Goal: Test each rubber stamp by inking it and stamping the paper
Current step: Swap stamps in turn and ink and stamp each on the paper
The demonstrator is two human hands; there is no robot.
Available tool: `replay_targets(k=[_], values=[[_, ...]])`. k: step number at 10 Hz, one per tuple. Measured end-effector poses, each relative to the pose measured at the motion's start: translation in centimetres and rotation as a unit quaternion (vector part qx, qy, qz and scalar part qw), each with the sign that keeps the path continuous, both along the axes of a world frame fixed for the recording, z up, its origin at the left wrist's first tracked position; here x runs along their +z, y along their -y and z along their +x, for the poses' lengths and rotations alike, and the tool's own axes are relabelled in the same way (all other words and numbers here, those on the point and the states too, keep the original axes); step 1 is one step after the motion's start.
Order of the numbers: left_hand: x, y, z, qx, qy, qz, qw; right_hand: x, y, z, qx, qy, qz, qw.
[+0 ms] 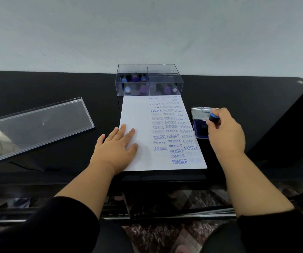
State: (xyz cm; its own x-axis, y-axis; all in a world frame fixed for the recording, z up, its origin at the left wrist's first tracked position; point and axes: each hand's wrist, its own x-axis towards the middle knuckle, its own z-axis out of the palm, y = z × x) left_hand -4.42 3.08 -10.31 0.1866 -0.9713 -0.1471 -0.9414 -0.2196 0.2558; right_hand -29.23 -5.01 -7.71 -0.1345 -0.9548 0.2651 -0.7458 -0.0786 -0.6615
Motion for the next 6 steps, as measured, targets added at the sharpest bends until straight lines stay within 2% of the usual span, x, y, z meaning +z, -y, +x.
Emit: replay_targets(k=[6], values=[[0.3, -0.2, -0.2, 0.000, 0.001, 0.007, 1.000, 0.2, -2.6, 0.0, -0.020, -0.029, 0.000, 0.999]])
